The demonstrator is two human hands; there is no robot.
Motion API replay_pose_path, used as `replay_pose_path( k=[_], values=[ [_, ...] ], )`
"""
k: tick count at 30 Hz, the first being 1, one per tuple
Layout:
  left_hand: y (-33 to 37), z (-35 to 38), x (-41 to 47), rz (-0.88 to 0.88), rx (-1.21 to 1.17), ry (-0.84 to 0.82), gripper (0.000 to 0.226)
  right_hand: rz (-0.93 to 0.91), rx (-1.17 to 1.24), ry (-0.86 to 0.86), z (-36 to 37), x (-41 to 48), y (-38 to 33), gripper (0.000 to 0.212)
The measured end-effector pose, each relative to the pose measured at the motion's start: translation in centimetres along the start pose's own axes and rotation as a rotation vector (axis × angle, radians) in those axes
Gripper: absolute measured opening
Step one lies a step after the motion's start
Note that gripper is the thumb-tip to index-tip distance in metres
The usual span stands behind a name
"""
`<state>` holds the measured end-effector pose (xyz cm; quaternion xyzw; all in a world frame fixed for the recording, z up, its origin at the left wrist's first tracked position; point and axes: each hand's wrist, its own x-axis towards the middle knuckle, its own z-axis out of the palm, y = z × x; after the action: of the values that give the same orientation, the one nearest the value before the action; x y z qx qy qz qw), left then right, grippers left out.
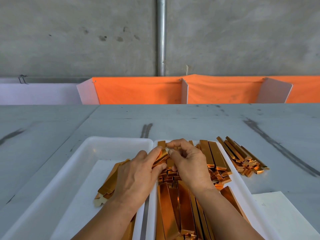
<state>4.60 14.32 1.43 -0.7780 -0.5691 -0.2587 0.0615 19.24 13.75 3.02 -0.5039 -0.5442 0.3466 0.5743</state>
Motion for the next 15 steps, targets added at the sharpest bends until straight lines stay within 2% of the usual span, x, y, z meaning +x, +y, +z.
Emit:
replay_pose_path(
  k=[10, 15],
  values=[
    [-0.02, 0.11, 0.16, 0.003, -0.028, -0.006, 0.05, 0.069, -0.136, -0.067, -0.12, -0.08, 0.13, 0.03],
    [-0.12, 0.29, 0.21, 0.023, -0.024, -0.003, 0.05, 0.012, -0.243, -0.13, 0.3, -0.39, 0.25, 0.034]
  ],
)
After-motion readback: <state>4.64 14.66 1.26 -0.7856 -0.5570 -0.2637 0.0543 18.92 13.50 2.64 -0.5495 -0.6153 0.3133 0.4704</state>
